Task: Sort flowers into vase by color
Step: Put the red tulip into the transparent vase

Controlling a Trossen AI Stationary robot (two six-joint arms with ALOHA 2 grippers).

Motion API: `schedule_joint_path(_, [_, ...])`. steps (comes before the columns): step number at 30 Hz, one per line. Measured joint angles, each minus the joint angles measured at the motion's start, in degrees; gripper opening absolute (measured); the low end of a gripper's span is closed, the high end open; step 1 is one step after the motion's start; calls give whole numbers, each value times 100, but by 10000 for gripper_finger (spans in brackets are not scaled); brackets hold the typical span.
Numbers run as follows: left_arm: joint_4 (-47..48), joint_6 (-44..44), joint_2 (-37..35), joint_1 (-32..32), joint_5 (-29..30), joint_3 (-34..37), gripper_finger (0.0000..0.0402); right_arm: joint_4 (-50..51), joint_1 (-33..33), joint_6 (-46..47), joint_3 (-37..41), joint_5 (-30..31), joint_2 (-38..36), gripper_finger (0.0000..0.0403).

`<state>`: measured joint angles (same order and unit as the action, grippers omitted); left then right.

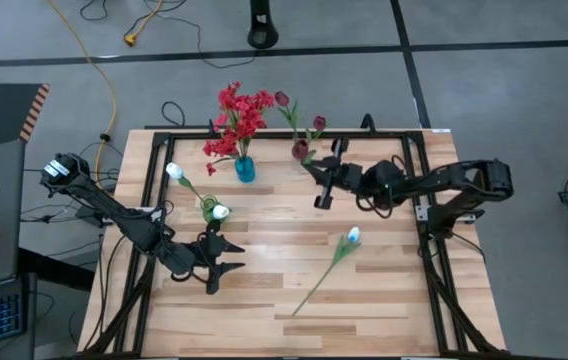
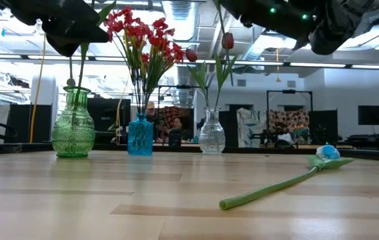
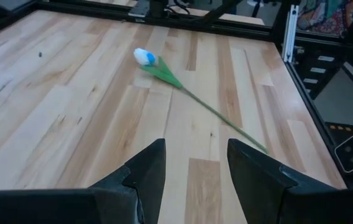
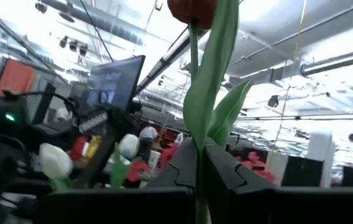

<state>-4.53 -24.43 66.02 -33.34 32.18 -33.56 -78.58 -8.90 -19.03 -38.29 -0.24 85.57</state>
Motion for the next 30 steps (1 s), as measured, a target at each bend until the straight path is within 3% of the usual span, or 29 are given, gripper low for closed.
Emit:
schedule_joint_path(18, [3,-2,0,0,168,0,160,183,-811,-250,-509,-1574,2,40])
schedule_joint_path(30, [-59,-31,0,7,176,0,160,-220,-1189,-175,-1313,-1647,1285,40])
